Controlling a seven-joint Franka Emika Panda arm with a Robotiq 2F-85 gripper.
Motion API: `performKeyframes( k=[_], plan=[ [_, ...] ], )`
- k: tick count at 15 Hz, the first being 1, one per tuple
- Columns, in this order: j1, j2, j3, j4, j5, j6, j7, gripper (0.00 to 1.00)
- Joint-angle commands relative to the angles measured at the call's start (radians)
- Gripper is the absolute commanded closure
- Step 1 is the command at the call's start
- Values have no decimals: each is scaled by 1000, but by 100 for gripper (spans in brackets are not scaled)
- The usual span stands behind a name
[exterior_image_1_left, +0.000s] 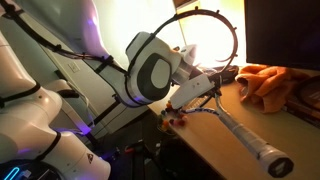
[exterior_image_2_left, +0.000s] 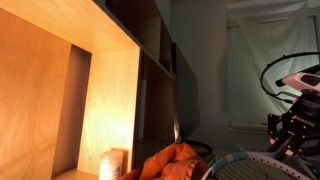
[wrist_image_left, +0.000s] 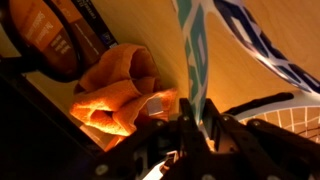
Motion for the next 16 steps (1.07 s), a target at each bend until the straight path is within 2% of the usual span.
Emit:
performKeyframes(
  k=[1, 5, 8, 11, 12, 16],
  plan=[
    [-174, 10, 162, 31, -78, 0, 124, 92],
    [-322, 66, 291, 67, -117, -2, 167, 92],
    [-332, 106, 283, 92, -116, -32, 126, 92],
    [-271, 127, 260, 149, -112, -208, 52, 92],
    [-218, 117, 224, 168, -67, -269, 20, 92],
    [-38, 135, 77, 279, -251, -434, 124, 92]
  ],
)
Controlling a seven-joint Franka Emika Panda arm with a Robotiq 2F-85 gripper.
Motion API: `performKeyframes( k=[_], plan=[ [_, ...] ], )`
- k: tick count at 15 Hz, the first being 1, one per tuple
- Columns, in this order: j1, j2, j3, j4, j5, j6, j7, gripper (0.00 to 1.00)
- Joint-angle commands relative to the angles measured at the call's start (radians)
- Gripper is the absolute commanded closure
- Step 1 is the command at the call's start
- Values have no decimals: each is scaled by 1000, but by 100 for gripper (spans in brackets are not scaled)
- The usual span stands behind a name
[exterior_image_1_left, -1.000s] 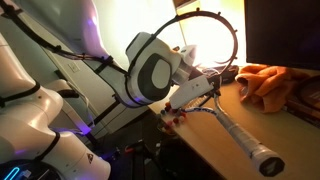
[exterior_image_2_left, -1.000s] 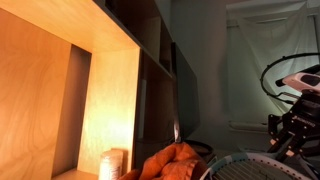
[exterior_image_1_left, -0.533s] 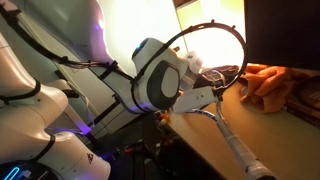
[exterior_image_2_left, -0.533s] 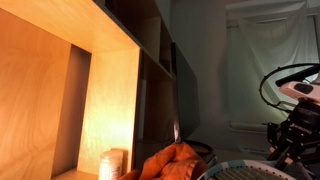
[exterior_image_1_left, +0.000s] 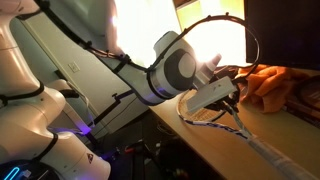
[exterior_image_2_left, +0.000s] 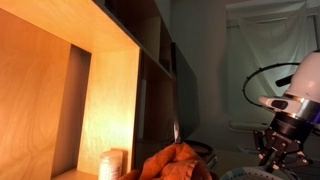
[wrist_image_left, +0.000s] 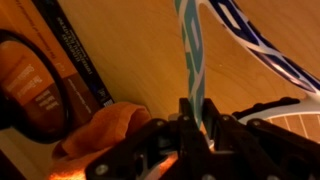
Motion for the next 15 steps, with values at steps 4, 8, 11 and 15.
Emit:
performKeyframes(
  k=[4, 8, 11, 15],
  plan=[
    [216, 27, -174, 132, -336, -173, 223, 92],
    [195, 71, -171, 133, -300, -144, 284, 93],
    [159, 114, -152, 133, -218, -117, 266, 57],
    [134, 161, -143, 151, -146, -90, 267, 28]
  ],
)
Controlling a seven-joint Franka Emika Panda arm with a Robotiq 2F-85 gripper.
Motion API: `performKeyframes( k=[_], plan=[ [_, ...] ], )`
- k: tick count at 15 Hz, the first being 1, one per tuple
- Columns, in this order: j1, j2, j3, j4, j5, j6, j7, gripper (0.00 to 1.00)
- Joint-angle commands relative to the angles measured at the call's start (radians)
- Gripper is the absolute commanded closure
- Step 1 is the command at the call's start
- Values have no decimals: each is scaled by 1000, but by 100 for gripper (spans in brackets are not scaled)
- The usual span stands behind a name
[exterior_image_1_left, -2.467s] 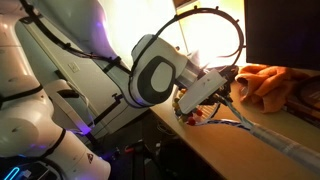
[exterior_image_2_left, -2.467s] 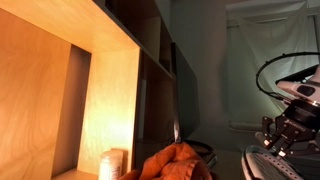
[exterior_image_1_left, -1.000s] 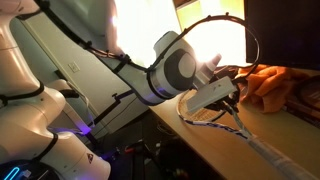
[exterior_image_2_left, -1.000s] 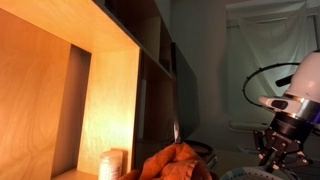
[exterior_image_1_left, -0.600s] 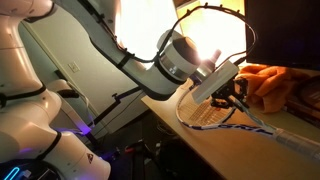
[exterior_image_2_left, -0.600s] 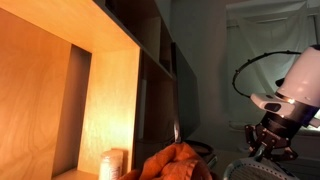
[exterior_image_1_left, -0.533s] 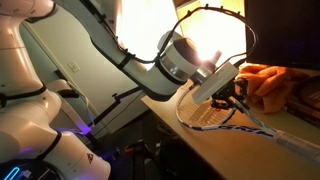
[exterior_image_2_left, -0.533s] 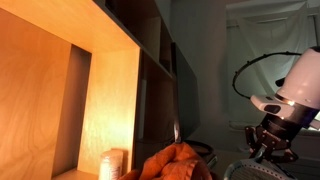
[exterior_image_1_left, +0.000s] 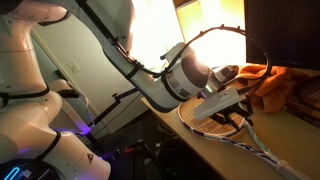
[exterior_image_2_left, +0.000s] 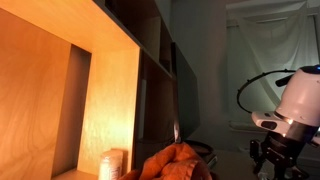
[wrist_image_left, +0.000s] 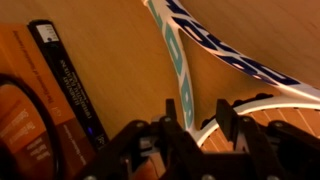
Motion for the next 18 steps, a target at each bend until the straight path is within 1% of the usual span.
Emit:
performKeyframes(
  k=[1, 2, 4, 5, 6, 8, 9, 11, 18],
  plan=[
    [-32, 39, 13, 30, 50, 53, 16, 19],
    [-33, 40, 7, 29, 53, 79, 31, 12],
    [5, 24, -46, 24, 18, 129, 143, 0],
    [17, 17, -68, 20, 13, 162, 201, 0],
    [48, 13, -107, 28, 3, 173, 276, 0],
    [91, 9, -162, 27, 7, 210, 388, 0],
    [40, 30, -106, 29, 27, 187, 279, 0],
    [69, 27, -140, 31, 27, 198, 340, 0],
    [76, 26, -143, 32, 27, 198, 356, 0]
  ],
)
